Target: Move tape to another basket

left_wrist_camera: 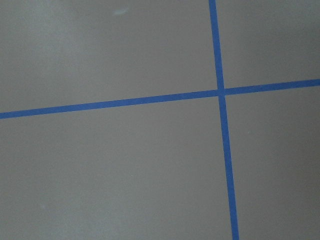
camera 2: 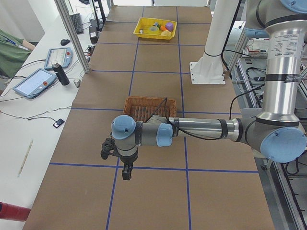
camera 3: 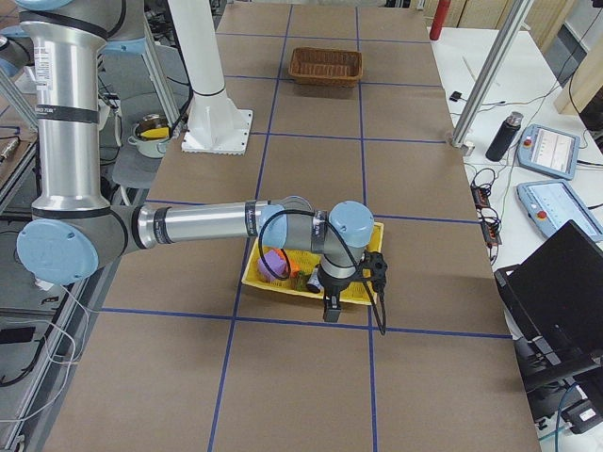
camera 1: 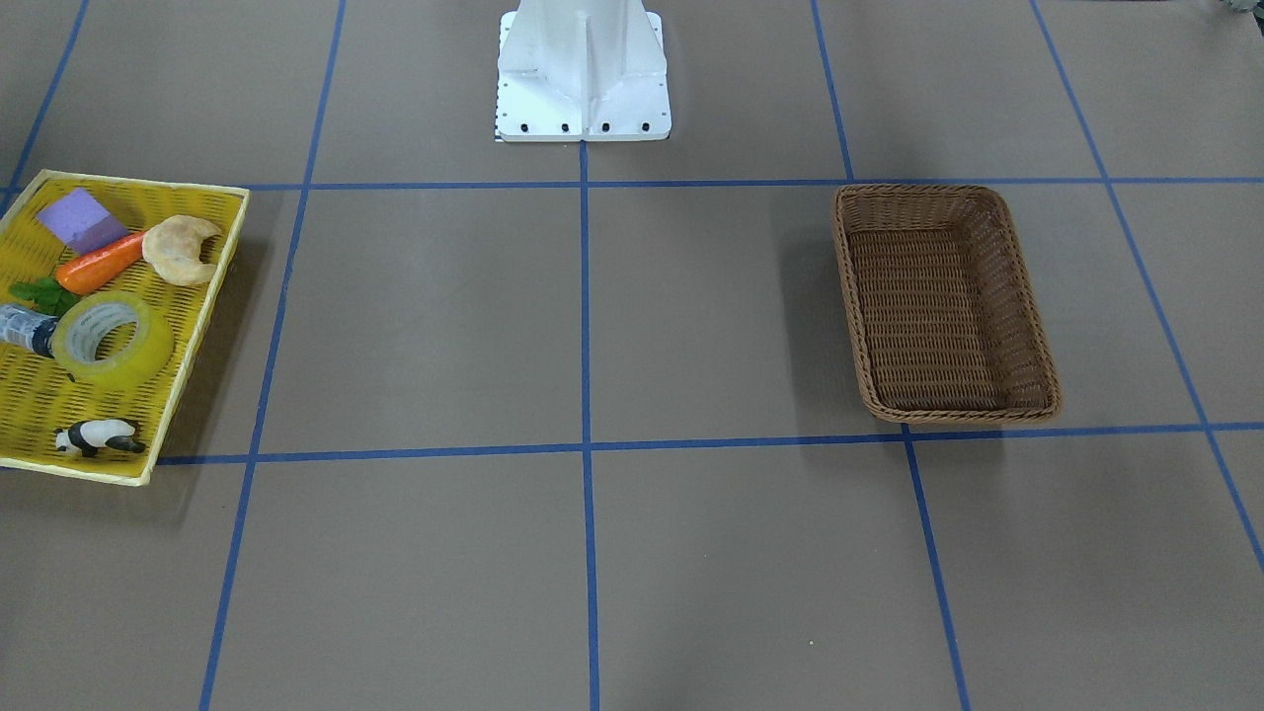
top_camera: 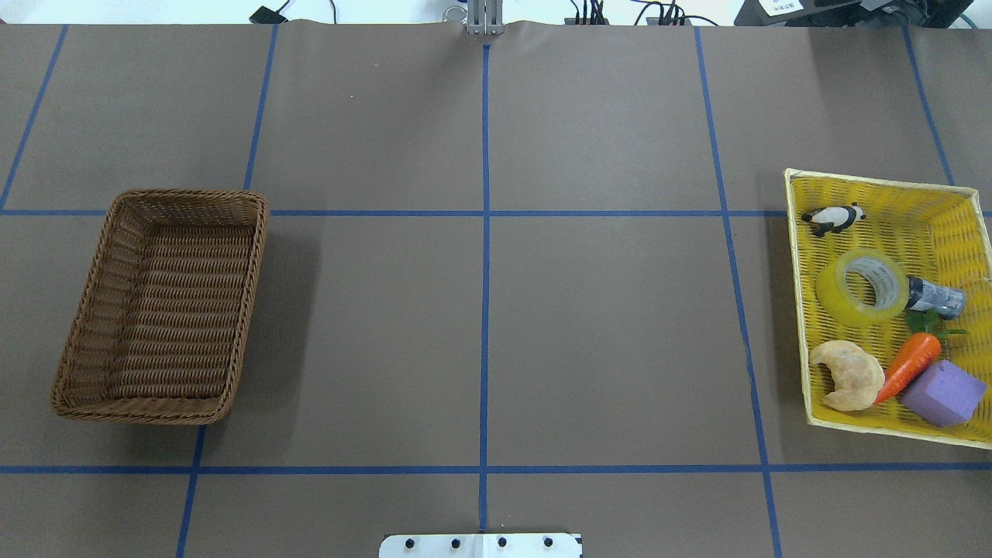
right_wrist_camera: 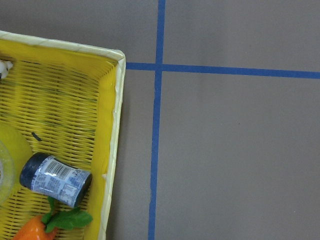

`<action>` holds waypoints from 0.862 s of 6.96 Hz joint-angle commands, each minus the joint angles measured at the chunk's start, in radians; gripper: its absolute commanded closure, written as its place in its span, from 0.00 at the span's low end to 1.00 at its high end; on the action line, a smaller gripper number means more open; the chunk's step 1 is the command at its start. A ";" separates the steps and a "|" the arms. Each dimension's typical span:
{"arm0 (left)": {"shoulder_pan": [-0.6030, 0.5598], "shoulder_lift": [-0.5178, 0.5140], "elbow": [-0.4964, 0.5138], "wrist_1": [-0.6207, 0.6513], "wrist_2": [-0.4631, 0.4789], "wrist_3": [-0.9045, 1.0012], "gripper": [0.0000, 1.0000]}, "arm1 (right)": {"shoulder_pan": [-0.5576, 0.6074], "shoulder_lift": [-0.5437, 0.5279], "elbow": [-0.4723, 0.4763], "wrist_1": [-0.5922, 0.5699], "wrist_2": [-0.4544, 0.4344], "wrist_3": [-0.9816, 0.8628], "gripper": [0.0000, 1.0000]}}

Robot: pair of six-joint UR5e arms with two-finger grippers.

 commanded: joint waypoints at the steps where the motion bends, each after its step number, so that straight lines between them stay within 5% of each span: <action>1: -0.002 0.000 -0.011 0.000 0.008 -0.001 0.02 | 0.001 0.003 0.005 0.002 0.006 -0.004 0.00; 6: -0.003 0.002 -0.008 0.001 0.008 -0.001 0.02 | 0.001 0.001 0.034 0.000 0.006 -0.004 0.00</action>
